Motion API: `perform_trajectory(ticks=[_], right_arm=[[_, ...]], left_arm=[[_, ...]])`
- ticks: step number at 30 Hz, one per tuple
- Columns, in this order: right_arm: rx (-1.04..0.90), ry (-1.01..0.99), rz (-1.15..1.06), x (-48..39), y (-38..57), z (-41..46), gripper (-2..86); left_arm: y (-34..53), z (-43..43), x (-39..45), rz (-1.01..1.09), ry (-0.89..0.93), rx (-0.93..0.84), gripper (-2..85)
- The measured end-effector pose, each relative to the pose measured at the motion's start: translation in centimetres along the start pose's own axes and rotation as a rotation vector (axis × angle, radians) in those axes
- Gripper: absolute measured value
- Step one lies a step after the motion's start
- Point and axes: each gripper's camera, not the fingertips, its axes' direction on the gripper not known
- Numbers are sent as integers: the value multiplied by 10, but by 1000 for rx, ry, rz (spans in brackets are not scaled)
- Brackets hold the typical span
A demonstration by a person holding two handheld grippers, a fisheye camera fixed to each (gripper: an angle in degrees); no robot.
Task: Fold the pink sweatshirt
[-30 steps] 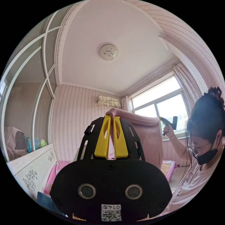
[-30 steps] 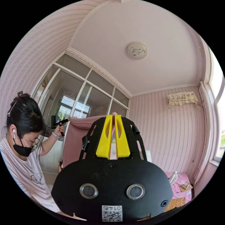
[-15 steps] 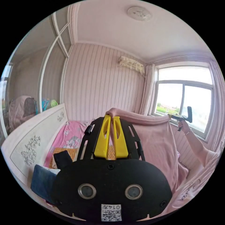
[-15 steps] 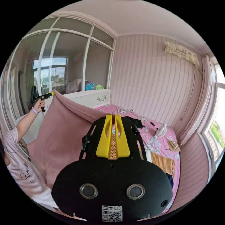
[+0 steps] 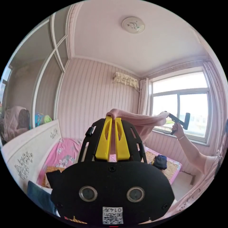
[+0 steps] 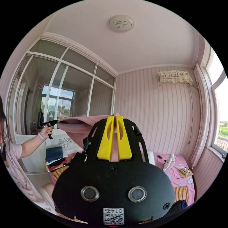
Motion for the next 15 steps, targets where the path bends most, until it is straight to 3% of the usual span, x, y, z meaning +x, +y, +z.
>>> perform_trajectory(ticks=[4, 6, 10, 13, 15], right_arm=[[-421, 35, 124, 14, 210, 49, 8], [-616, 70, 237, 23, 316, 70, 8], [-907, -1, 783, 57, 539, 78, 8], [-971, 22, 924, 56, 607, 57, 8], [-1062, 26, 910, 53, 626, 49, 8]], left_arm=[[175, 59, -51, -141, -64, -346, -9], [311, 97, -87, -299, -86, -580, -9], [495, 124, -117, -491, -174, -813, -9], [589, 125, -124, -550, -237, -1014, -9], [623, 121, -119, -466, -247, -1133, -9]])
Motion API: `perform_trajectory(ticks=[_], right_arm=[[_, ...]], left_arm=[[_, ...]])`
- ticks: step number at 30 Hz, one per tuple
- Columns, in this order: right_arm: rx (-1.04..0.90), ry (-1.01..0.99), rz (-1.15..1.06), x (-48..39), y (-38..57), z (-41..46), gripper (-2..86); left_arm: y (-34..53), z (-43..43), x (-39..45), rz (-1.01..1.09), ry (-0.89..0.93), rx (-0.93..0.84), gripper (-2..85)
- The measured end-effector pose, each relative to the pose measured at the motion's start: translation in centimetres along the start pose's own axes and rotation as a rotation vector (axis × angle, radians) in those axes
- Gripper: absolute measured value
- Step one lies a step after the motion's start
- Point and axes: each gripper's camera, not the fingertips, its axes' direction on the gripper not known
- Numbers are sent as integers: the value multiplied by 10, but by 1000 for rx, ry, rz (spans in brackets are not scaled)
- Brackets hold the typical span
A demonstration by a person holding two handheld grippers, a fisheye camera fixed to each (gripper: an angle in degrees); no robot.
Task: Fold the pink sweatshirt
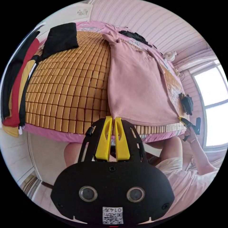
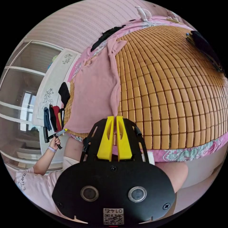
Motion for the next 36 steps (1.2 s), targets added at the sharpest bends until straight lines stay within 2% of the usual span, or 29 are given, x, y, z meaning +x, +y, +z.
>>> perform_trajectory(ticks=[3, 10, 15, 20, 28, 32, 36], right_arm=[[-53, 27, -62, 14, 19, -1, 8], [-134, 24, -80, 39, 62, -17, 9], [-158, -5, -43, 59, 86, -18, 9], [-206, 110, -20, 86, 108, -23, 1], [-101, 172, -63, 95, 145, -47, -1], [-29, 207, -146, 87, 164, -60, 0], [30, 217, -226, 84, 157, -74, 7]], left_arm=[[20, 18, -5, 90, -29, -61, -8], [68, 53, -20, 111, 18, -112, -6], [97, 83, -51, 22, 92, -80, 2], [119, 89, -82, -39, 125, 13, -5], [137, 110, -81, -7, 145, 115, -6], [133, 124, -52, 105, 49, 148, 38], [110, 165, -20, 226, 63, 109, 66]])
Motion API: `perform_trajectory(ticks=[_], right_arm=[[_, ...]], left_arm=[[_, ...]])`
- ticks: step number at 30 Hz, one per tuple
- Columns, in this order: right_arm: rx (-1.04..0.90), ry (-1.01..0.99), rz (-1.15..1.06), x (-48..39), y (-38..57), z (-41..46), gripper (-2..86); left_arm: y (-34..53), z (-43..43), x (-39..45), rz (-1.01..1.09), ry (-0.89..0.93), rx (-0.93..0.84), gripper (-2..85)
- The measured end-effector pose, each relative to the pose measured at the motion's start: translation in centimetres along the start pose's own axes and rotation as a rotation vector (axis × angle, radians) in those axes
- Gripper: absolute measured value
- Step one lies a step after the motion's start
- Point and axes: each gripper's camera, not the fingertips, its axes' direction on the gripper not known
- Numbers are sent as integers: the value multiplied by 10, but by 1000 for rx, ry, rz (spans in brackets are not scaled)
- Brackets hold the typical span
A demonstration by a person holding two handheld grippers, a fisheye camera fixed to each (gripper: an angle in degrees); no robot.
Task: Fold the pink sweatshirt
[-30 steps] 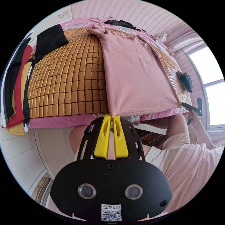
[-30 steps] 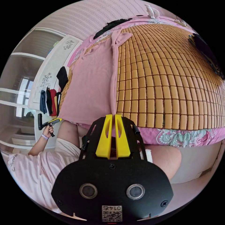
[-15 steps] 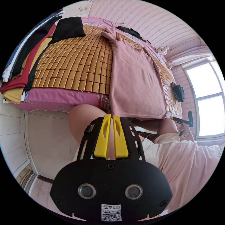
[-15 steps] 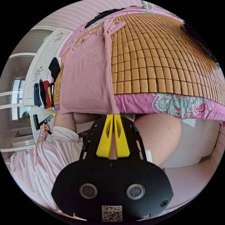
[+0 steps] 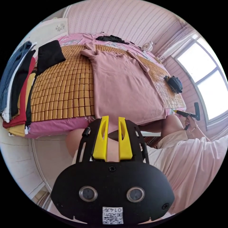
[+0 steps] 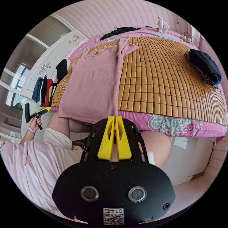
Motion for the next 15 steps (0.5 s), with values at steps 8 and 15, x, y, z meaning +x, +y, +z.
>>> perform_trajectory(ticks=[8, 15], right_arm=[[163, 37, -83, 7, -111, -40, 77], [147, 88, -150, 9, -251, -4, 86]], left_arm=[[-89, 109, 58, 144, 73, -26, 79], [-160, 237, 76, 180, 39, -207, 72]])
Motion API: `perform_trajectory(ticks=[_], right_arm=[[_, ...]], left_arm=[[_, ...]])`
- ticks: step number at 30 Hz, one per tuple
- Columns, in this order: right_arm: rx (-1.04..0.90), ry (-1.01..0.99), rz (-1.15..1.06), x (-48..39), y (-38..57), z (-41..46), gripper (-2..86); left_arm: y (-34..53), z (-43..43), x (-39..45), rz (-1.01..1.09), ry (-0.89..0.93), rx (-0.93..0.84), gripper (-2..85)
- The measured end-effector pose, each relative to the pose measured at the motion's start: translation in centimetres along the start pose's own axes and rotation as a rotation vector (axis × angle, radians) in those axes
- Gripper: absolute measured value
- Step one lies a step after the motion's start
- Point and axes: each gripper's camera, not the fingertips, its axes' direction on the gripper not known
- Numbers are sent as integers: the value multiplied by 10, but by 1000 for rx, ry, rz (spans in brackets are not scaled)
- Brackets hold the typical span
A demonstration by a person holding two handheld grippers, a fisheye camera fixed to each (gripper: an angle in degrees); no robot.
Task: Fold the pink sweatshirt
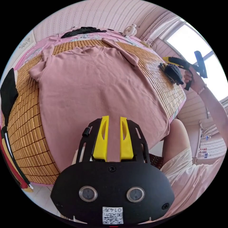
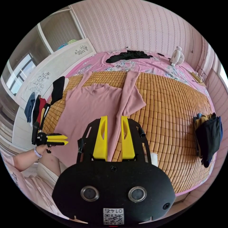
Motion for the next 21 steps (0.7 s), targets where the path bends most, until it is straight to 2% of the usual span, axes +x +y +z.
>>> perform_trajectory(ticks=[1, 6, 9, 12, 14, 16, 18, 21], right_arm=[[-9, 2, 6, 7, -25, 18, 90], [-30, 54, 120, 47, -113, 100, 116], [-26, 96, 293, 87, -139, 137, 130], [-50, -40, 383, 126, -138, 161, 105], [-92, -189, 413, 155, -128, 171, 54], [-18, -272, 413, 172, -110, 153, 33], [115, -260, 433, 184, -79, 114, 25], [320, -115, 440, 188, 0, 18, 21]], left_arm=[[-4, 12, -1, 1, -4, -49, 70], [-6, 44, -2, 48, -29, 2, 26], [-8, 62, -15, -8, 48, 14, 11], [-21, 79, -18, 29, 69, -36, 3], [-31, 89, -16, 62, 59, -74, 1], [-37, 99, -18, 53, 75, -96, -1], [-44, 111, -25, 23, 113, -120, -1], [-57, 126, -34, 12, 164, -171, 1]])
